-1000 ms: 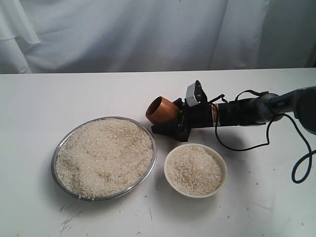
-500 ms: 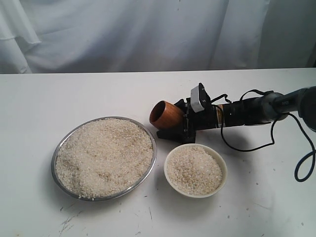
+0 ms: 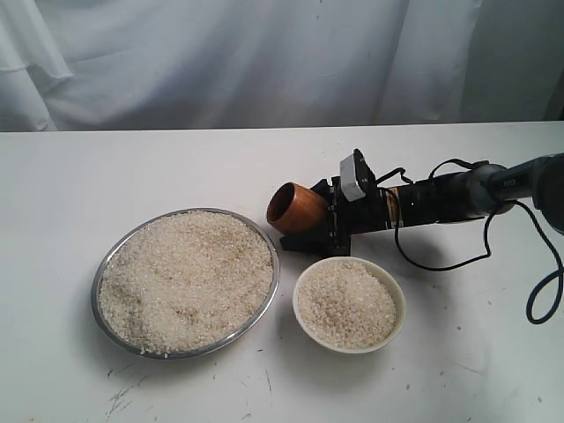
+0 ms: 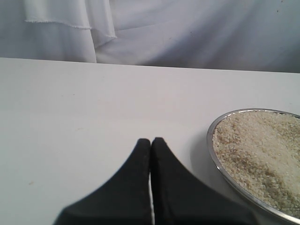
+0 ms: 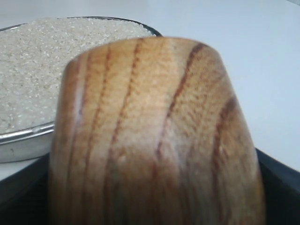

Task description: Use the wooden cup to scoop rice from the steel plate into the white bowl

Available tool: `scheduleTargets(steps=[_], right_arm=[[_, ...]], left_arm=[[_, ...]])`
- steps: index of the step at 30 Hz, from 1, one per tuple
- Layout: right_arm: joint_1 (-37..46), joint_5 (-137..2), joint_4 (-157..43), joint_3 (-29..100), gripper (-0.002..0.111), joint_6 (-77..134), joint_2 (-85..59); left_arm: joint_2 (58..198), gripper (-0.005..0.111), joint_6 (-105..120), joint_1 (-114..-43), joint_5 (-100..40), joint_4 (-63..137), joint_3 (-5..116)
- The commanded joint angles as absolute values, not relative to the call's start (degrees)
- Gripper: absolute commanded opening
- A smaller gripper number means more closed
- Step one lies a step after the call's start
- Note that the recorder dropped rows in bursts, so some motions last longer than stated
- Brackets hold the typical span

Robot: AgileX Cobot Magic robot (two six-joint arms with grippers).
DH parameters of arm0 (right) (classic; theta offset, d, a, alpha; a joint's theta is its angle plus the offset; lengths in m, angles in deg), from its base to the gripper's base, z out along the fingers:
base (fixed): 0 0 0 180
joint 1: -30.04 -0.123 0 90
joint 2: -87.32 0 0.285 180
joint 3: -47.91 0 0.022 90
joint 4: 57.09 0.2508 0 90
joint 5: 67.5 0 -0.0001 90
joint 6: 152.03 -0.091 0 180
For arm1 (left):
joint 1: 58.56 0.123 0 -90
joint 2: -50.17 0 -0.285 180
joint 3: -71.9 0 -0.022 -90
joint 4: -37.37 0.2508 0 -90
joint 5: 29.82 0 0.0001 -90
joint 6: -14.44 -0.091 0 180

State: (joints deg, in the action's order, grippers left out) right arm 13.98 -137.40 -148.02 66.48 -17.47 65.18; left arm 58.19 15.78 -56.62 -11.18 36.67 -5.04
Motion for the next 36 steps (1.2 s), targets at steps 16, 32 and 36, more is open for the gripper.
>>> scheduleTargets(steps=[16, 32, 36], right_arm=[[12.9, -137.5, -146.2, 66.5, 0.074, -23.8, 64.7], [12.7, -137.5, -146.4, 66.5, 0.078, -28.0, 64.7], [12.7, -137.5, -147.9, 66.5, 0.078, -27.8, 64.7]], left_arm=[[58.0, 0.000, 15.8, -56.8, -11.6, 36.7, -5.3], [58.0, 0.000, 15.8, -56.8, -11.6, 36.7, -5.3], [58.0, 0.000, 15.8, -56.8, -11.6, 36.7, -5.3]])
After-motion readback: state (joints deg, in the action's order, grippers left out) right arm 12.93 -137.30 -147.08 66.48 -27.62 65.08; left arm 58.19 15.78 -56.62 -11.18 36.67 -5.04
